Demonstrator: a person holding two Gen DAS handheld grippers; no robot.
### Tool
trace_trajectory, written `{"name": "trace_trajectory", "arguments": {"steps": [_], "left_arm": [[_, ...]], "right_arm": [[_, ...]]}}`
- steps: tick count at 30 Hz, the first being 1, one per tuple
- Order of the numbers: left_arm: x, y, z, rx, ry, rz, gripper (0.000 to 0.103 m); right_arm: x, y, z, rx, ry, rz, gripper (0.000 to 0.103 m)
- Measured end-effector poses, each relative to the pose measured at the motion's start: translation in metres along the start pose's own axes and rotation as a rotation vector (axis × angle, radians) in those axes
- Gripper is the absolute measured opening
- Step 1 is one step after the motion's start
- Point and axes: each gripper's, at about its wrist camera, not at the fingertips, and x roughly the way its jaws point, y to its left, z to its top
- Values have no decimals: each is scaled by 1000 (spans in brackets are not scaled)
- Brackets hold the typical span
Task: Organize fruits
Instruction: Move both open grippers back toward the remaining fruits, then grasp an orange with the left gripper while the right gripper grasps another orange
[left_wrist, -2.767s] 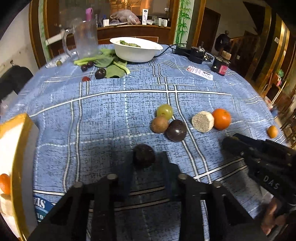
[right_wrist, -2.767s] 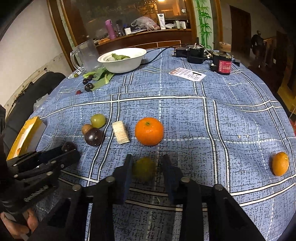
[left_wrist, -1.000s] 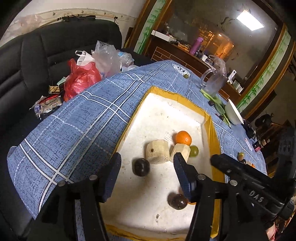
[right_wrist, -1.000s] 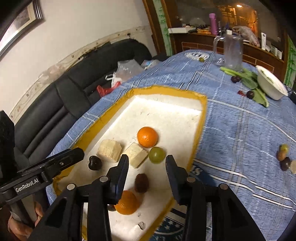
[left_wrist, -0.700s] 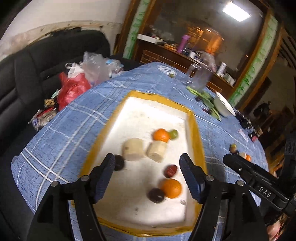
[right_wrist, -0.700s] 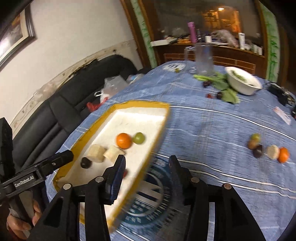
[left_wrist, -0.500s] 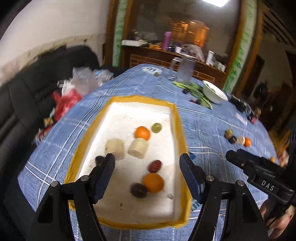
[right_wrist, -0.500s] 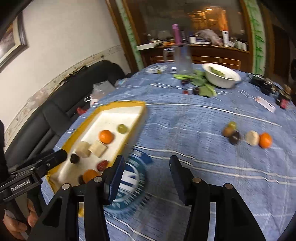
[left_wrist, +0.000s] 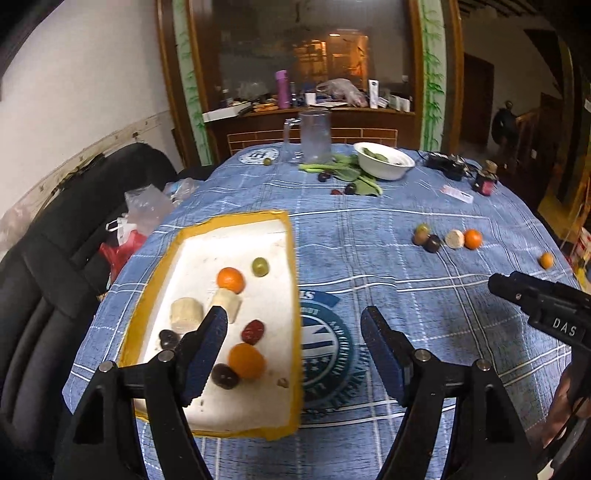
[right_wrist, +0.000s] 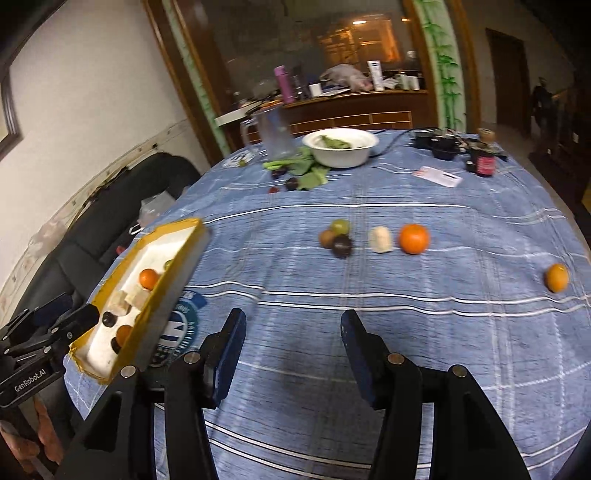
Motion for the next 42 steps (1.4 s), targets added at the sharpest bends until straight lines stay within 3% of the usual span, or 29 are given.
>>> {"name": "trace_trajectory", "arguments": {"steps": [7,14,19,24,33,37,39,41,42], "left_arm": [[8,-27,3,51,22,-22,77],[35,-38,16,21,85,-128,77],[62,-54,24,0,124,-192,78],[85,-76,24,-1,177,-279,78],[111,-104,42,5,186,-333,77],[115,-125,58,62,150,-368,77],[119,-144,68,116,129,-397,77],[124,-160,76,164,114,-412,77],[127,-173,82,198,99,-426,77]], "right_arm": [[-15,-45,-6,68,-18,-40,63],[-30,-105,-7,108,-39,-159,63],[-34,-163,2,200,-37,-268,63],[-22,-211,11,312,-13,-322,63],[11,-236,34,286,26,-525,62],[22,-244,33,301,44,-534,62],[22,-247,31,311,42,-528,56],[19,-246,30,307,29,-500,34],[19,-247,29,303,31,-490,34]]}}
